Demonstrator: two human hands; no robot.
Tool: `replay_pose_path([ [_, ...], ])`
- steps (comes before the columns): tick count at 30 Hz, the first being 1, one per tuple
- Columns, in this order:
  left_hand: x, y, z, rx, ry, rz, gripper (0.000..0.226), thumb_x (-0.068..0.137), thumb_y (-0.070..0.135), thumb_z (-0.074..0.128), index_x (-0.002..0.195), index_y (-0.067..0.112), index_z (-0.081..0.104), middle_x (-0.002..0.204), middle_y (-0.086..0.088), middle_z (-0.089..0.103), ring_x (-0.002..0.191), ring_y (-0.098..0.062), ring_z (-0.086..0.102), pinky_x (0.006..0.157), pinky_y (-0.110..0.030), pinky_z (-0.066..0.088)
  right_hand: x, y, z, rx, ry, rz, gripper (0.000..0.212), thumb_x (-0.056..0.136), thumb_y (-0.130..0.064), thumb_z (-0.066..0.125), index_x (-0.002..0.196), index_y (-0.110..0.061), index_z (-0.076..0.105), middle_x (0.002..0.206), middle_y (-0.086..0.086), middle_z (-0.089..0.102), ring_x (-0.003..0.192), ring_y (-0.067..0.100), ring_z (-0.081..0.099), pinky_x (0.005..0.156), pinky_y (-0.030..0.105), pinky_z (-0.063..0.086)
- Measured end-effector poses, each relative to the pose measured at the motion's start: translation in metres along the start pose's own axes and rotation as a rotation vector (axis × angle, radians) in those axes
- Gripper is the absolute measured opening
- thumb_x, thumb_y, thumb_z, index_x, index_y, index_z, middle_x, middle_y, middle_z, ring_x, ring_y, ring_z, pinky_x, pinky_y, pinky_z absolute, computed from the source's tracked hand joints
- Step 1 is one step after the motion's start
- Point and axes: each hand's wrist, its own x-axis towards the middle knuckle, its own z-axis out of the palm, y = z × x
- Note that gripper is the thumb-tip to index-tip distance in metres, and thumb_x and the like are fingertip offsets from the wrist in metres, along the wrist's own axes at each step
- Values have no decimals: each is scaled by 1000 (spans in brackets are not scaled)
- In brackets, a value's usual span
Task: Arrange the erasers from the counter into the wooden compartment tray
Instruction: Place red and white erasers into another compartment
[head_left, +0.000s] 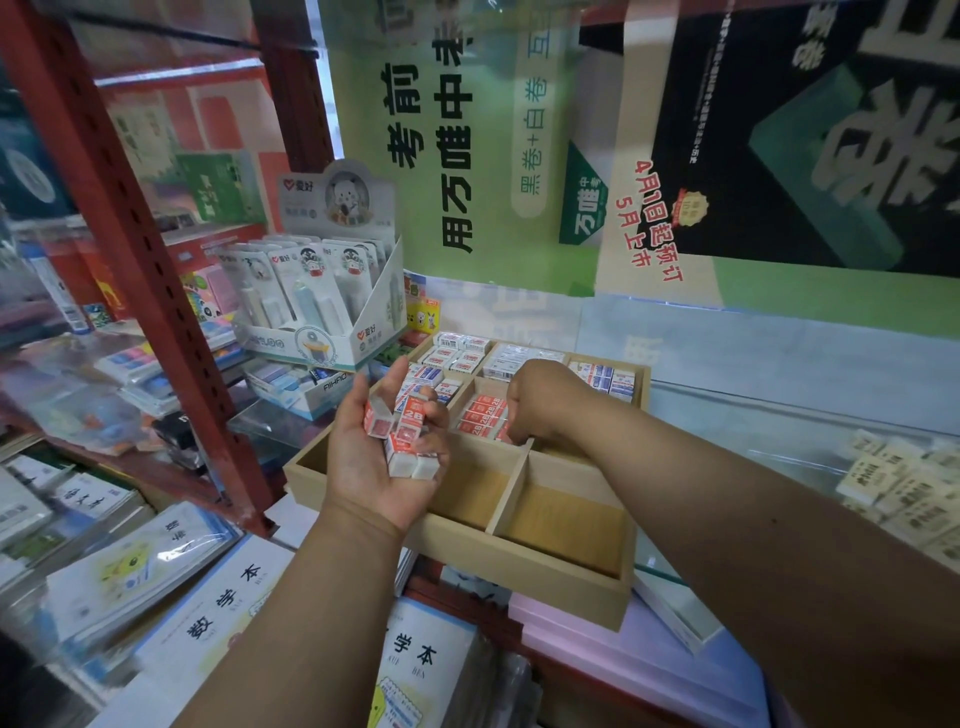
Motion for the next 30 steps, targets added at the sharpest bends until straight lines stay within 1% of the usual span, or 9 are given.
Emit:
replay_pose_path([
  [5, -2, 0, 3, 14, -27, -3, 49, 93, 52, 42, 94, 19, 78, 81, -8, 66, 60, -9, 56, 40, -13, 38, 4, -3, -4, -40, -91, 18, 31, 81, -29, 70, 103, -8, 69, 101, 7, 65, 96, 22, 60, 71, 24, 42],
  [8, -3, -2, 6, 31, -21, -7, 52, 93, 53, 41, 91, 18, 79, 82, -8, 67, 60, -10, 57, 41, -14, 38, 6, 5, -8, 86, -118, 50, 33, 82, -33, 71, 99, -6, 69, 100, 11, 66, 94, 24, 60, 71, 26, 43],
  [11, -3, -1, 7, 31, 35, -6, 48, 93, 53, 43, 104, 18, 75, 93, -11, 70, 64, -12, 58, 41, -16, 41, 2, 7, -9, 584, 7, 87, 17, 81, -24, 74, 83, -8, 71, 85, 9, 71, 74, 20, 63, 77, 33, 53],
  [14, -2, 0, 8, 32, 78, -4, 46, 93, 53, 45, 116, 19, 65, 95, -9, 69, 66, -15, 59, 41, -18, 43, -11, -7, -13, 947, 99, -110, 11, 78, -24, 77, 79, -18, 67, 69, -7, 63, 52, -2, 54, 55, 16, 45],
  [18, -1, -2, 8, 54, 83, -13, 48, 95, 53, 42, 118, 17, 63, 96, -6, 68, 60, -13, 63, 42, -17, 43, -23, -28, -18, 782, -5, -439, 28, 77, -16, 77, 100, -27, 68, 92, -10, 63, 62, -14, 51, 64, 4, 39],
  [21, -2, -2, 7, 65, 69, -41, 45, 94, 54, 42, 113, 18, 61, 85, -5, 66, 60, -12, 61, 39, -16, 40, -21, -30, -18, 714, -65, -466, 31, 79, -7, 74, 109, -15, 69, 86, -24, 58, 63, -19, 50, 64, 0, 37],
  [26, -2, -1, 9, 73, 41, -74, 52, 94, 53, 40, 122, 13, 57, 90, -6, 66, 56, -11, 61, 36, -15, 37, -19, -32, -19, 736, -80, -426, 27, 82, -15, 72, 109, -13, 70, 107, 4, 70, 79, 3, 60, 77, 16, 48],
  [28, -2, -2, 9, 71, 33, -71, 51, 94, 54, 38, 117, 13, 60, 92, -7, 66, 66, -14, 63, 38, -15, 36, -19, -28, -20, 920, -94, -372, 20, 84, -13, 70, 104, -12, 68, 101, 13, 71, 78, 15, 65, 79, 27, 54],
  [30, 0, -2, 10, 59, 69, -78, 56, 94, 56, 38, 119, 13, 62, 104, -12, 67, 78, -21, 68, 38, -15, 38, -12, -18, -20, 1116, 17, -243, 16, 84, -21, 71, 99, -17, 68, 97, 9, 73, 78, 15, 65, 78, 33, 52],
])
